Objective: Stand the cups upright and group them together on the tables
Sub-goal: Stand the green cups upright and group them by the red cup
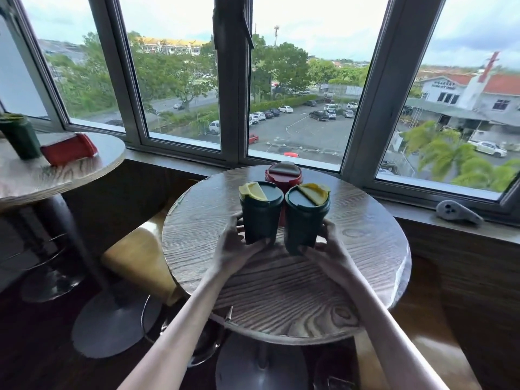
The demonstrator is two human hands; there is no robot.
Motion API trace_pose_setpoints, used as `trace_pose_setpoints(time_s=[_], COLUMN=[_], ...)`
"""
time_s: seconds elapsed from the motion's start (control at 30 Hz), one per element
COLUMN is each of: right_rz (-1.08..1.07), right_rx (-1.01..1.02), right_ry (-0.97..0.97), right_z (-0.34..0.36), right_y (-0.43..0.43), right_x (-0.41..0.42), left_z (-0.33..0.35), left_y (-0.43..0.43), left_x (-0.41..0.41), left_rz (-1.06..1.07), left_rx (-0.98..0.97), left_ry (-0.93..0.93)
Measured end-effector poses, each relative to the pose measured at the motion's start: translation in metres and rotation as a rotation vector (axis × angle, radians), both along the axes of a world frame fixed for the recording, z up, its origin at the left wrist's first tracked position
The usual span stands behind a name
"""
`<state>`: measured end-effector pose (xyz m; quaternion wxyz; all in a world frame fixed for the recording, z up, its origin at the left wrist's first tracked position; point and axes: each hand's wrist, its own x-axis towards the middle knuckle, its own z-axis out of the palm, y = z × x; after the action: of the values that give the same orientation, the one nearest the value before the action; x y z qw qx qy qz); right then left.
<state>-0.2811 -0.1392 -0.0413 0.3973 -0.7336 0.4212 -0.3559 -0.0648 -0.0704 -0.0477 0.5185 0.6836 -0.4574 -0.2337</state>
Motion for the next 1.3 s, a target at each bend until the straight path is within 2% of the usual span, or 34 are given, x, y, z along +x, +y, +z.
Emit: trace_pose_setpoints(time_s=[0.1, 0.4, 0.8, 0.97, 1.3], right_rz=[-0.056, -0.035, -0.028, -0.055, -0.073], right_rx=[-0.015, -0.029, -0.02, -0.043, -0.051], right_ry=[-0.023, -0.008, -0.056, -0.053, -0.092], right_z=[0.01, 0.008, 0.008, 0.008, 0.001], right_y=[0.01, 0.007, -0.003, -0.005, -0.002], right_x=[0.002, 0.001, 0.003, 0.009, 0.011], left_z=[0.007, 0.006, 0.012, 0.01, 0.014], left_y=[0.006, 0.007, 0.005, 0.002, 0.006], left_x=[-0.001, 0.001, 0.0, 0.003, 0.0], left_rz=[-0.056, -0.098, 0.033, 0.026, 0.001], left_rx=[-0.043, -0.06, -0.123, -0.102, -0.096], left_ry=[-0.064, -0.02, -0.026, 0.042, 0.06])
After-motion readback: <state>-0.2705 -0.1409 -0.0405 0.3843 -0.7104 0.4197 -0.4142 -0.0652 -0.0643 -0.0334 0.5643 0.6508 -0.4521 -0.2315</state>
